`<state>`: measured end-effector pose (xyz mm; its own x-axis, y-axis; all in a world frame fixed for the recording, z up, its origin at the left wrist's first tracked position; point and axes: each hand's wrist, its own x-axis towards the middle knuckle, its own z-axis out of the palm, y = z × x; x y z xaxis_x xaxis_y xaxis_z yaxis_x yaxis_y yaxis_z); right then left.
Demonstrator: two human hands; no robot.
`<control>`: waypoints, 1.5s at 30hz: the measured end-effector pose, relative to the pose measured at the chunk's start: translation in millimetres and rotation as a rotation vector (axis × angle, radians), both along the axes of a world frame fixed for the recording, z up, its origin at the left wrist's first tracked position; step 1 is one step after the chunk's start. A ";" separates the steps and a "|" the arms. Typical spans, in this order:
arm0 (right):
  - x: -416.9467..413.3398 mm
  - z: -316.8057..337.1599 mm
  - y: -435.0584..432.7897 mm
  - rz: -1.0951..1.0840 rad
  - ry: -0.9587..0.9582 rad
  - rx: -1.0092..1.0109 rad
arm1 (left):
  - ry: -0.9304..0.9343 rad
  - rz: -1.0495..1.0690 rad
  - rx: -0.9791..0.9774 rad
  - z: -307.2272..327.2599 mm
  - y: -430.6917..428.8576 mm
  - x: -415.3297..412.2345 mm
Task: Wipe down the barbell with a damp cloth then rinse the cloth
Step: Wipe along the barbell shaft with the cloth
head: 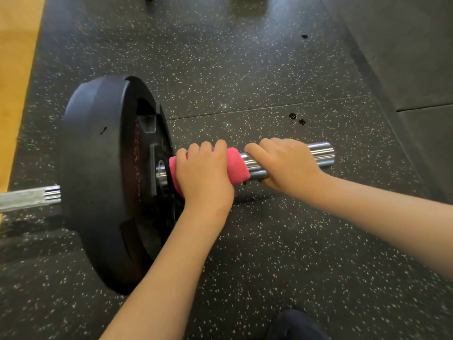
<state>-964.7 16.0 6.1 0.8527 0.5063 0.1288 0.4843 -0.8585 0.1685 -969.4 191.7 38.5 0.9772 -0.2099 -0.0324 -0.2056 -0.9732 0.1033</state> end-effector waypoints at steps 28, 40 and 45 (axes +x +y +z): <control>2.7 -3.2 5.3 -0.009 -0.069 0.031 | 0.006 0.000 0.022 -2.1 -3.6 3.1; 55.8 49.2 13.3 -0.116 0.982 0.125 | 0.014 -0.016 0.034 -2.1 -3.4 11.8; 26.1 32.4 8.6 -0.091 0.438 0.052 | 0.035 -0.021 0.030 -1.2 -2.6 12.3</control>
<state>-938.6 24.6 38.5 0.8731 0.4293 -0.2309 0.4228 -0.9027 -0.0796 -957.1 189.1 37.4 0.9707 -0.2292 -0.0727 -0.2232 -0.9713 0.0817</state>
